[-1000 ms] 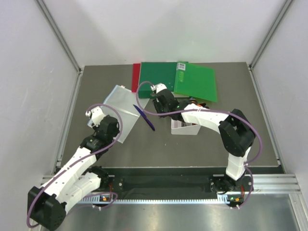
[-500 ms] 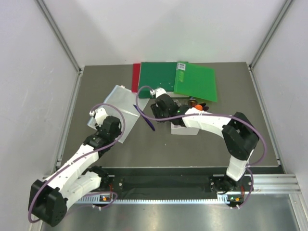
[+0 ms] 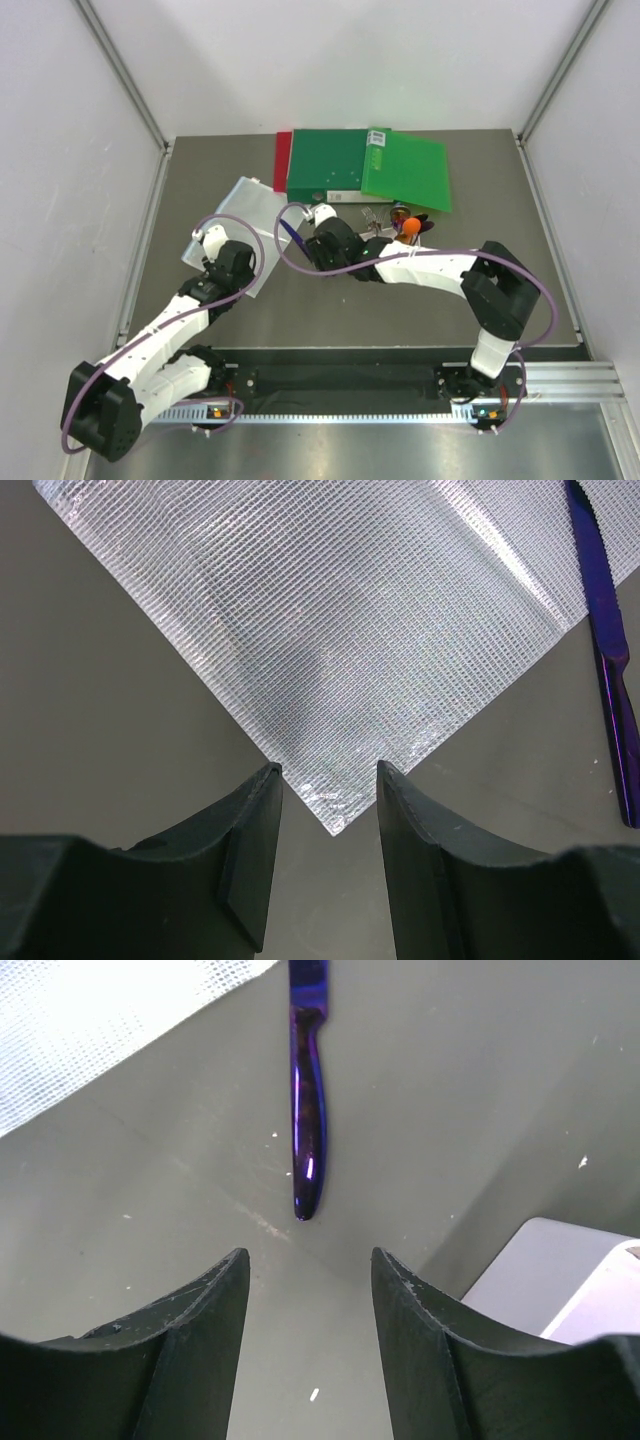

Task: Sort the eating utensils into containers
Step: Move the knife to the center of the board, then pick up the knife at the center of the board.

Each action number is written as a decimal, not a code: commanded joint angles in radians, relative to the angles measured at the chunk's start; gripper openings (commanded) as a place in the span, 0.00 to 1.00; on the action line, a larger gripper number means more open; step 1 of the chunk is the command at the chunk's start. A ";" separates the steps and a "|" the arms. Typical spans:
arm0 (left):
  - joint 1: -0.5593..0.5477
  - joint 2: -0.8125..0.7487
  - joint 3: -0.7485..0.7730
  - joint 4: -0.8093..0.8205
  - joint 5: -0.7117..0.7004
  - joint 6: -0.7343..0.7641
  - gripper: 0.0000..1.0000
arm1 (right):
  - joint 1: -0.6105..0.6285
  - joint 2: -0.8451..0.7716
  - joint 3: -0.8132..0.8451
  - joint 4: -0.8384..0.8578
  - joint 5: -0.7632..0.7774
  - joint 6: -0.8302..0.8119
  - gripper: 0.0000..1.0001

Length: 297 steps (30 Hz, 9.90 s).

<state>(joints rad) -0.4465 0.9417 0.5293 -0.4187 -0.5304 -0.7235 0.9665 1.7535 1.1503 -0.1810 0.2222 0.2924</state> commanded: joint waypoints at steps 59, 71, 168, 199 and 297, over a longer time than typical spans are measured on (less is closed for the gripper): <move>0.003 -0.135 0.049 -0.144 -0.175 -0.076 0.49 | -0.071 0.532 0.663 -0.305 -0.129 -0.199 0.56; 0.003 -0.224 0.029 -0.141 -0.183 -0.073 0.49 | -0.017 0.597 0.681 -0.406 -0.075 -0.159 0.22; 0.003 -0.224 0.026 -0.130 -0.174 -0.067 0.49 | 0.020 0.064 0.063 -0.055 -0.080 -0.053 0.00; 0.005 -0.248 0.032 -0.157 -0.204 -0.088 0.50 | -0.009 0.167 0.132 -0.118 -0.118 -0.078 0.45; 0.114 0.103 0.417 -0.377 0.124 -0.172 0.53 | -0.137 0.319 0.423 -0.571 -0.300 -0.004 0.54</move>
<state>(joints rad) -0.3374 1.0611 0.9546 -0.7738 -0.4183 -0.8936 0.8349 2.0525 1.5455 -0.7208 -0.1001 0.2920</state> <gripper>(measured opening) 0.535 0.542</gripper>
